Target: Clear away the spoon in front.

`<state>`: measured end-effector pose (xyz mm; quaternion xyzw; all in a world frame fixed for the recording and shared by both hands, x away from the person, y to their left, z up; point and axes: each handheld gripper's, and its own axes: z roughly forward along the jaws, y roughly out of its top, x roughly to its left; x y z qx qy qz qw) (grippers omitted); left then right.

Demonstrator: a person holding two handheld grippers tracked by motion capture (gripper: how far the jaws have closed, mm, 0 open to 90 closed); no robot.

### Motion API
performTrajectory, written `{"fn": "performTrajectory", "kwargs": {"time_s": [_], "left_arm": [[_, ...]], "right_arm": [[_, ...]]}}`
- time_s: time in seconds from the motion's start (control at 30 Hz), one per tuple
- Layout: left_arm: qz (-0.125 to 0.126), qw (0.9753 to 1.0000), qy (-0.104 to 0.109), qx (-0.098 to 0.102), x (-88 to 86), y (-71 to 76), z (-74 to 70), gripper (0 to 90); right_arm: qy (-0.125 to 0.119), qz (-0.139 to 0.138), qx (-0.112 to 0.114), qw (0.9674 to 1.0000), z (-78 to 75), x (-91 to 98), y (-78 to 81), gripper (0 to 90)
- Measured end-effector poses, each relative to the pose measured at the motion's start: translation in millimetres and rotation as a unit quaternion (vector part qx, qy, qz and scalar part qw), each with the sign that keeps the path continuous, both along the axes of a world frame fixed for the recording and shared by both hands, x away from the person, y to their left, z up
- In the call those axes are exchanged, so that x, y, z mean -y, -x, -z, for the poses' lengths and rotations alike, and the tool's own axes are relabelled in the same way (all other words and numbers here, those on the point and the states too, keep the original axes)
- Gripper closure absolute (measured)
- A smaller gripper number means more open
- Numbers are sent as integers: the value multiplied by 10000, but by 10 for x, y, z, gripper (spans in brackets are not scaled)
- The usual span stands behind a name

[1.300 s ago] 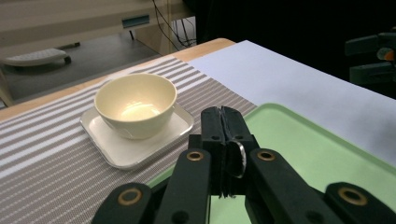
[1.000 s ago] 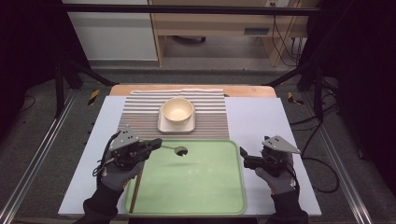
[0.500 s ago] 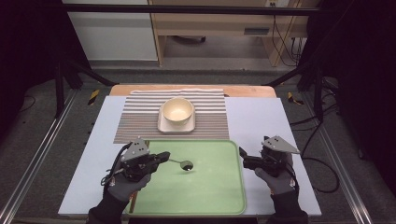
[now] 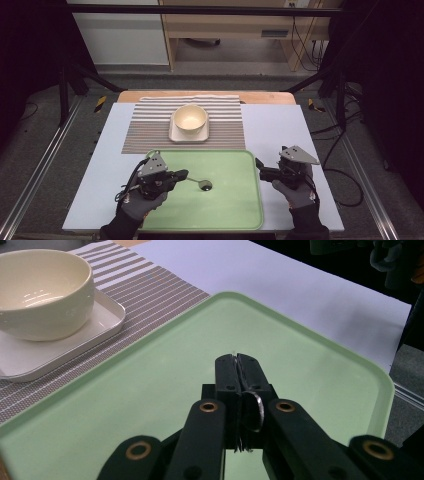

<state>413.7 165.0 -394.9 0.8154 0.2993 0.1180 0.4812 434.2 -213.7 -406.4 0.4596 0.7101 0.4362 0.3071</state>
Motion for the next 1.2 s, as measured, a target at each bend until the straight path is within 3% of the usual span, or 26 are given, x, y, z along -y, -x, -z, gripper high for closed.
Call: {"fn": "performTrajectory", "kwargs": {"time_s": [0.13,0.8,1.2], "left_arm": [[-24,10000,35,-21,-11,-20,12,882],[-535,9983,-189,103,-102,-192,220,739],[-674,9974,-251,-24,-145,-284,345,675]], "right_arm": [[-2,-7,14,10000,-2,1,0,39],[44,-14,-22,10000,15,-24,-3,39],[67,-19,-22,10000,20,-27,-6,39]]}}
